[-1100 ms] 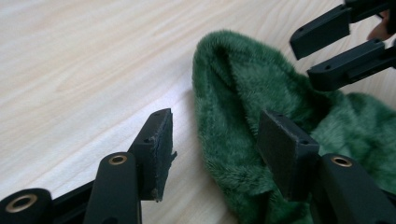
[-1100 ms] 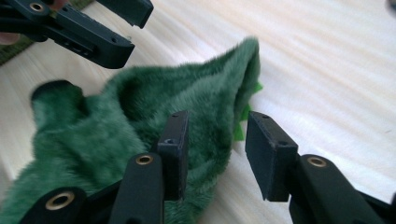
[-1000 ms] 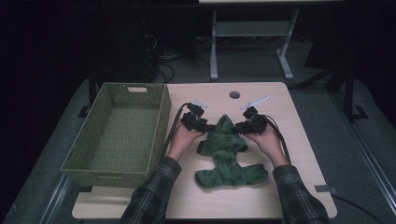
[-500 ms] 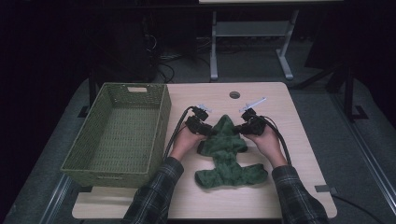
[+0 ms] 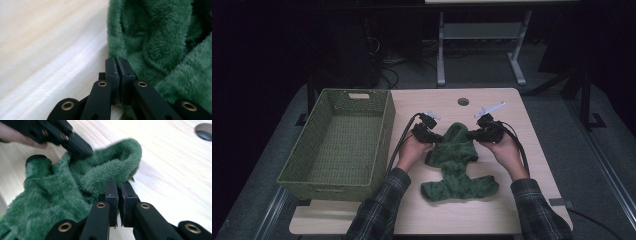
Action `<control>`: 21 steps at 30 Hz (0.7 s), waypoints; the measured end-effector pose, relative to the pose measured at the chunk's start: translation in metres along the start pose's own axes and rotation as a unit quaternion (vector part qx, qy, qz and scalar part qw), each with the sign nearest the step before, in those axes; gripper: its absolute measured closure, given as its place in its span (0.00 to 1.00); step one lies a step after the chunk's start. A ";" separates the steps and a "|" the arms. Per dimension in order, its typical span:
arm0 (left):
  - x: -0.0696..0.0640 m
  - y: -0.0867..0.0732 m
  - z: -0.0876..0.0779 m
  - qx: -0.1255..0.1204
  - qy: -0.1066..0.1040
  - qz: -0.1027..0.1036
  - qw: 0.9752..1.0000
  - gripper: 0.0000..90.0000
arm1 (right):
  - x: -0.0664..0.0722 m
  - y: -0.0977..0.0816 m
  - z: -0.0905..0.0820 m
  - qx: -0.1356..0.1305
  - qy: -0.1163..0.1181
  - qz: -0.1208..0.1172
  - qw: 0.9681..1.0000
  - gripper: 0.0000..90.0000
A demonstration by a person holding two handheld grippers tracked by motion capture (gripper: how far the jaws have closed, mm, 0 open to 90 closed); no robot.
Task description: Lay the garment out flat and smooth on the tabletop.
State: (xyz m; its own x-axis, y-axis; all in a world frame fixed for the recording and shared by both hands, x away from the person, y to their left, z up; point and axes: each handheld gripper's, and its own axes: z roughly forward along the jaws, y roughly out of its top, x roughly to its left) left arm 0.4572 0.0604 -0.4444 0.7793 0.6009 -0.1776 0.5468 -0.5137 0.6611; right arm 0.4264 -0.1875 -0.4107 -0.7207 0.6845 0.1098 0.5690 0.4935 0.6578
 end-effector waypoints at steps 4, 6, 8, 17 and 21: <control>0.002 0.000 -0.018 -0.028 0.024 0.007 0.999 0.98 | -0.005 -0.005 -0.014 -0.006 -0.014 0.001 1.000 0.95; 0.003 -0.004 -0.024 -0.045 0.033 0.002 0.998 0.99 | -0.014 -0.011 -0.020 -0.007 -0.021 0.013 1.000 0.95; 0.004 -0.006 -0.024 -0.047 0.036 0.004 0.998 0.99 | -0.020 -0.017 -0.019 -0.002 -0.024 0.027 0.999 0.96; 0.007 -0.011 0.008 -0.040 0.059 0.018 0.997 0.99 | -0.044 -0.038 0.014 0.030 -0.047 0.067 0.996 0.96; 0.010 -0.013 0.015 -0.029 0.058 0.016 0.998 0.97 | -0.044 -0.039 0.020 0.035 -0.050 0.067 0.996 0.95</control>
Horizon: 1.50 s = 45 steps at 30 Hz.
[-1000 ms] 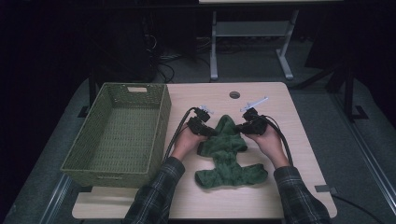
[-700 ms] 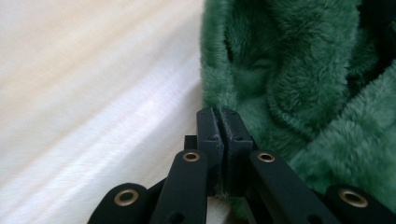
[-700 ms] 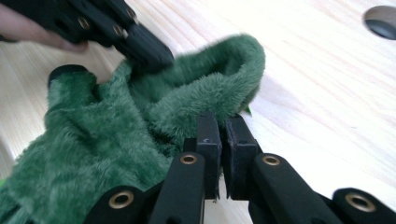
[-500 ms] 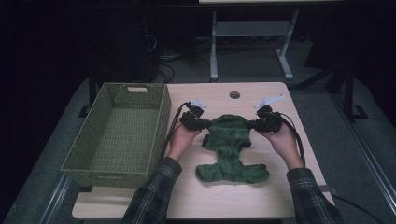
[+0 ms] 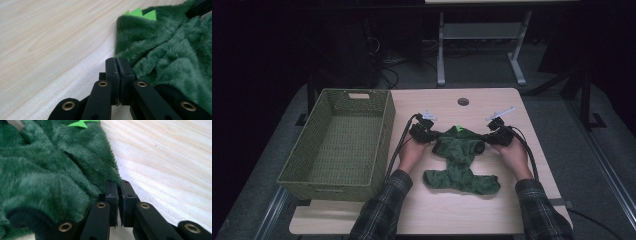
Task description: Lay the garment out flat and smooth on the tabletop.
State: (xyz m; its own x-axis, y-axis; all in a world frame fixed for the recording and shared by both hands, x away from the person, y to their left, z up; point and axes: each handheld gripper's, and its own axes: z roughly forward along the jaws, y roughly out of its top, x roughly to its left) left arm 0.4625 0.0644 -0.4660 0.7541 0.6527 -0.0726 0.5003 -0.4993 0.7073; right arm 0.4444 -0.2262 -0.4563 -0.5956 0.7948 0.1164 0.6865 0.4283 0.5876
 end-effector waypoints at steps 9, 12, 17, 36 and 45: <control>0.001 0.008 -0.009 -0.015 0.005 -0.008 1.000 0.78 | 0.000 0.002 -0.007 -0.014 -0.007 0.008 1.000 0.74; 0.000 0.018 -0.028 -0.024 0.001 -0.006 1.000 0.70 | 0.000 0.006 -0.025 -0.038 -0.011 0.009 0.999 0.70; -0.007 0.025 -0.048 -0.027 -0.010 -0.008 1.000 0.54 | 0.001 0.007 -0.051 -0.056 0.004 0.017 0.998 0.66; -0.072 -0.031 -0.108 -0.011 -0.040 0.041 0.998 0.15 | 0.052 -0.014 -0.082 -0.084 0.025 -0.014 0.996 0.67; -0.104 -0.077 -0.125 -0.017 -0.038 0.060 0.997 0.14 | 0.082 -0.023 -0.079 -0.091 0.047 -0.034 0.994 0.71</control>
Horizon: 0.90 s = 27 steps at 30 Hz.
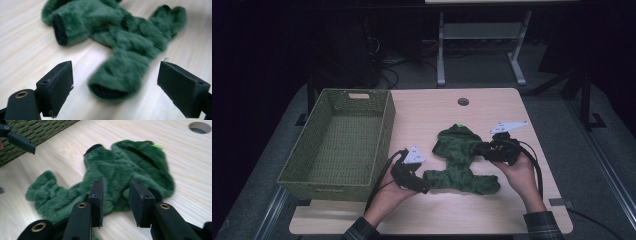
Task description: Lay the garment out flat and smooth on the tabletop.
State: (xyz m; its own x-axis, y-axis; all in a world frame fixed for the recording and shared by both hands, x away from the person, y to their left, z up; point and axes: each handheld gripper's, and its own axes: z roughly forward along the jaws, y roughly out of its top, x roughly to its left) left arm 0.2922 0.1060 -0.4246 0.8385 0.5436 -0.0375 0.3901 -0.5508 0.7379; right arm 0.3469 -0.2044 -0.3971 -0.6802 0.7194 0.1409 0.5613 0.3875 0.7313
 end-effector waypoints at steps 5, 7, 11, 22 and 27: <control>-0.013 -0.022 -0.003 0.003 0.010 0.006 1.000 0.14 | 0.017 -0.003 0.004 0.006 0.010 -0.005 1.000 0.73; -0.014 -0.026 -0.002 0.007 0.012 0.005 1.000 0.14 | 0.020 -0.003 0.006 0.010 0.010 -0.010 1.000 0.73; -0.016 -0.042 0.002 0.030 0.011 0.001 0.999 0.14 | 0.037 -0.001 0.010 0.007 0.022 -0.030 0.999 0.76; -0.017 -0.060 0.008 0.034 0.022 0.011 0.999 0.14 | 0.077 0.005 0.027 0.008 0.061 -0.066 0.996 0.82; -0.016 -0.066 0.007 0.013 0.015 0.014 1.000 0.14 | 0.097 0.007 0.039 0.014 0.081 -0.081 0.993 0.83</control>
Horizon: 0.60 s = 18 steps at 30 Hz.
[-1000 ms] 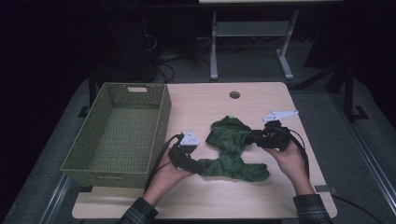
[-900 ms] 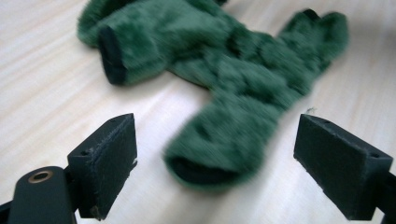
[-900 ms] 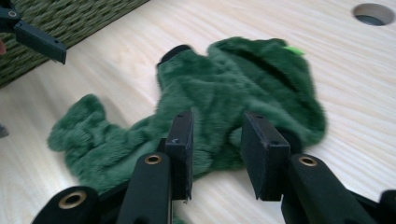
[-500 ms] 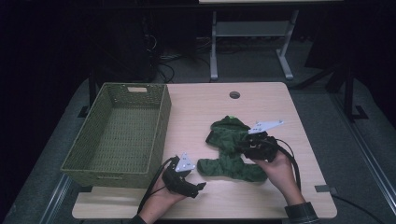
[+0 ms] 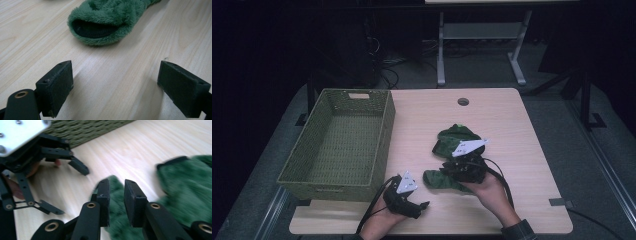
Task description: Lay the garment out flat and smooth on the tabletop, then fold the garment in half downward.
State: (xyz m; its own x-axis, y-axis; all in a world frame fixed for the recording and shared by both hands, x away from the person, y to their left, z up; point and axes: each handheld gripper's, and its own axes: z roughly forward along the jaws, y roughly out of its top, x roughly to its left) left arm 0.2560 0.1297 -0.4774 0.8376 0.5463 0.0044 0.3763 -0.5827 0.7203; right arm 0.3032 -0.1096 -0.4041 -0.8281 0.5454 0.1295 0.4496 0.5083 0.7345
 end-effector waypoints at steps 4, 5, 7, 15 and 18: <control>0.000 -0.001 0.000 -0.001 -0.001 -0.002 1.000 0.14 | 0.014 0.005 0.015 0.010 0.015 -0.017 1.000 0.84; 0.000 -0.001 0.000 0.000 -0.001 -0.003 1.000 0.14 | 0.017 0.006 0.019 0.015 0.018 -0.020 1.000 0.84; 0.000 -0.001 0.000 0.001 0.000 -0.001 1.000 0.14 | 0.021 0.007 0.027 0.023 0.021 -0.031 0.999 0.84; 0.000 -0.001 -0.001 0.005 0.000 0.002 1.000 0.14 | 0.030 0.001 0.056 0.058 0.008 -0.045 0.997 0.84; 0.000 -0.001 -0.001 0.003 0.000 0.000 1.000 0.14 | 0.029 0.001 0.063 0.062 0.001 -0.043 0.997 0.84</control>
State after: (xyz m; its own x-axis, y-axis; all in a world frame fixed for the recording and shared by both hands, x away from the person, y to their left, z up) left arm 0.2554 0.1308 -0.4773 0.8379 0.5459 0.0040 0.3786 -0.5864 0.7161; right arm 0.3005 -0.0513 -0.4410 -0.8655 0.4957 0.0715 0.4154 0.6308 0.6553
